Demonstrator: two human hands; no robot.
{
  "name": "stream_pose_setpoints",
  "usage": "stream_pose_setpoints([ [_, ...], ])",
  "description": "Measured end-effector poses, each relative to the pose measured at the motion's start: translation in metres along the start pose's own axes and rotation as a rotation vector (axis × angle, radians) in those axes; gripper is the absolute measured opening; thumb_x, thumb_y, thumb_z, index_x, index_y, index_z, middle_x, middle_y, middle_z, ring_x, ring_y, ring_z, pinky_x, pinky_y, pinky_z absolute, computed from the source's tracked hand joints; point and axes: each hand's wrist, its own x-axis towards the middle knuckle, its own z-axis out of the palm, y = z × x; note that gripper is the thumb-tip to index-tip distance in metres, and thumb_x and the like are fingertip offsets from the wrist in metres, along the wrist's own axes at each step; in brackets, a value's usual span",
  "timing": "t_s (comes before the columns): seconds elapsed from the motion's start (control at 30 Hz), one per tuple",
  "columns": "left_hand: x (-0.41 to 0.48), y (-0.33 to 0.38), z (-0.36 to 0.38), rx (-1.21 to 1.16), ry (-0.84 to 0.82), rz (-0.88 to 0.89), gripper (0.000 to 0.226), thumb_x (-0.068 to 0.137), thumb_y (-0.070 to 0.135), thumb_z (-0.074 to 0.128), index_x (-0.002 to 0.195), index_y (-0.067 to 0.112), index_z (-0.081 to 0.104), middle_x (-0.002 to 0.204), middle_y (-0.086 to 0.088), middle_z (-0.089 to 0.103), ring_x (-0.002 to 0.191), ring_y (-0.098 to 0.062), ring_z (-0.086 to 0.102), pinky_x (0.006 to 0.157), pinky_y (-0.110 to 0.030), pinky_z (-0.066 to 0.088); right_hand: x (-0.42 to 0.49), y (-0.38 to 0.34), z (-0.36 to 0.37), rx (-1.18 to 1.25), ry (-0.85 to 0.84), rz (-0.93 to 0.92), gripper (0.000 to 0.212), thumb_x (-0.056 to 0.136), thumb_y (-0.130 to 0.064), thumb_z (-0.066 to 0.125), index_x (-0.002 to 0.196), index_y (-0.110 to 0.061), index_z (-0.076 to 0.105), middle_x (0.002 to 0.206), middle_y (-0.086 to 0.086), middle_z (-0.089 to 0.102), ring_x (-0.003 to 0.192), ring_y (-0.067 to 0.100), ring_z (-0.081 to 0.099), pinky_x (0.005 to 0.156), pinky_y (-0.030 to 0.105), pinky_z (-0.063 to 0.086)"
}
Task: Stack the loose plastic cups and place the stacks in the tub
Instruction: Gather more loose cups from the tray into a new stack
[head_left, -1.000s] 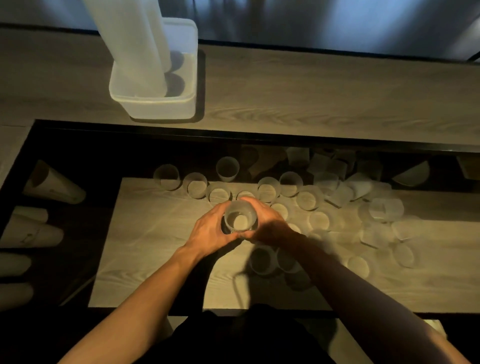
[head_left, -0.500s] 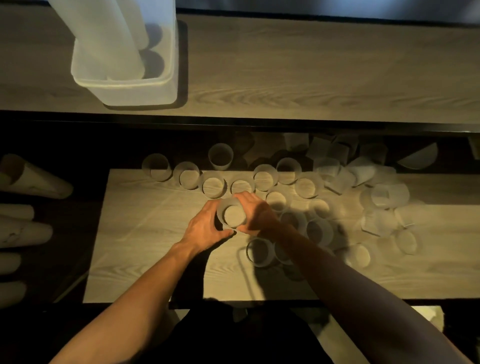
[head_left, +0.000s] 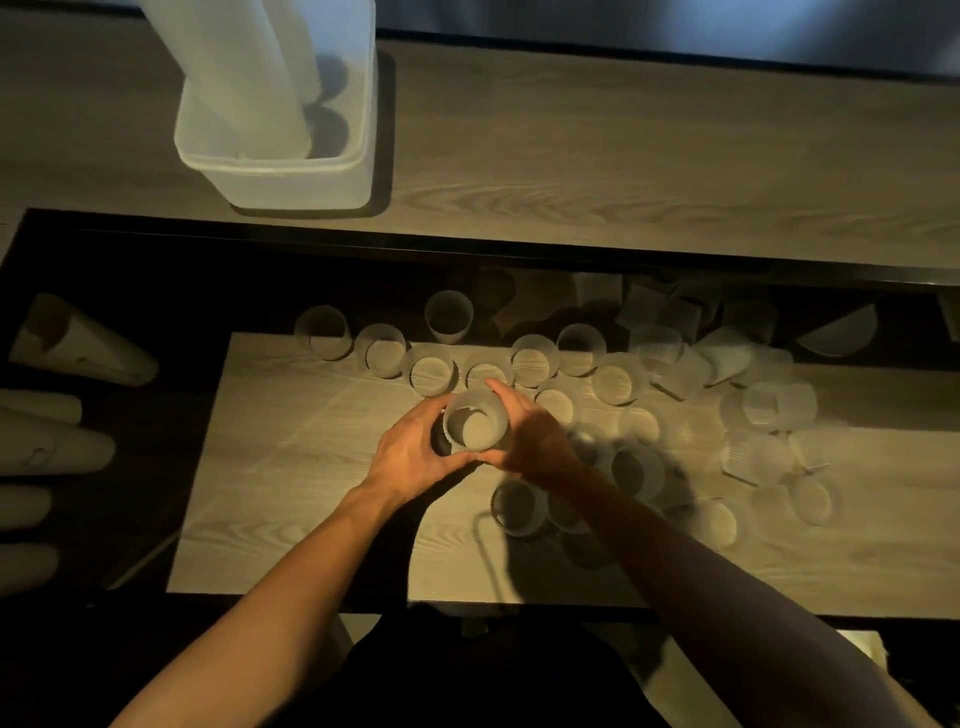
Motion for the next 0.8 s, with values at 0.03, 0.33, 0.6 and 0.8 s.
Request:
stream_pose_setpoints([
  [0.03, 0.0, 0.006, -0.002, 0.0, -0.002, 0.016, 0.086, 0.067, 0.058, 0.084, 0.14, 0.038, 0.044, 0.141, 0.013, 0.053, 0.127, -0.009, 0.049, 0.105, -0.033, 0.046, -0.004, 0.0, -0.006, 0.001, 0.032, -0.012, 0.105, 0.067, -0.042, 0.091, 0.149, -0.001, 0.039, 0.143, 0.019, 0.055, 0.13, 0.029, 0.055, 0.109, 0.038, 0.046],
  [0.33, 0.002, 0.054, 0.019, -0.026, -0.048, 0.107, 0.089, 0.064, 0.073, 0.079, 0.139, 0.039, 0.044, 0.138, 0.014, 0.054, 0.122, -0.005, 0.051, 0.1, -0.028, 0.046, -0.047, 0.019, -0.051, 0.084, 0.158, -0.03, 0.075, 0.076, -0.048, 0.081, 0.132, -0.005, 0.057, 0.124, 0.012, 0.065, 0.114, 0.02, 0.062, 0.093, 0.032, 0.056],
  [0.6, 0.007, 0.057, 0.044, -0.013, -0.1, 0.106, 0.094, 0.064, 0.071, 0.078, 0.144, 0.037, 0.041, 0.143, 0.009, 0.053, 0.128, -0.011, 0.051, 0.103, -0.033, 0.046, -0.059, 0.047, -0.038, 0.173, 0.131, 0.032, 0.078, 0.074, -0.043, 0.085, 0.134, -0.003, 0.056, 0.125, 0.013, 0.064, 0.113, 0.02, 0.063, 0.095, 0.034, 0.055],
  [0.8, 0.008, 0.053, 0.054, -0.006, -0.106, 0.088, 0.09, 0.065, 0.065, 0.082, 0.141, 0.037, 0.043, 0.14, 0.012, 0.053, 0.121, -0.006, 0.05, 0.101, -0.032, 0.047, -0.062, 0.057, -0.028, 0.236, 0.137, 0.103, 0.082, 0.072, -0.053, 0.077, 0.133, -0.002, 0.056, 0.123, 0.011, 0.065, 0.108, 0.021, 0.064, 0.091, 0.035, 0.056],
])
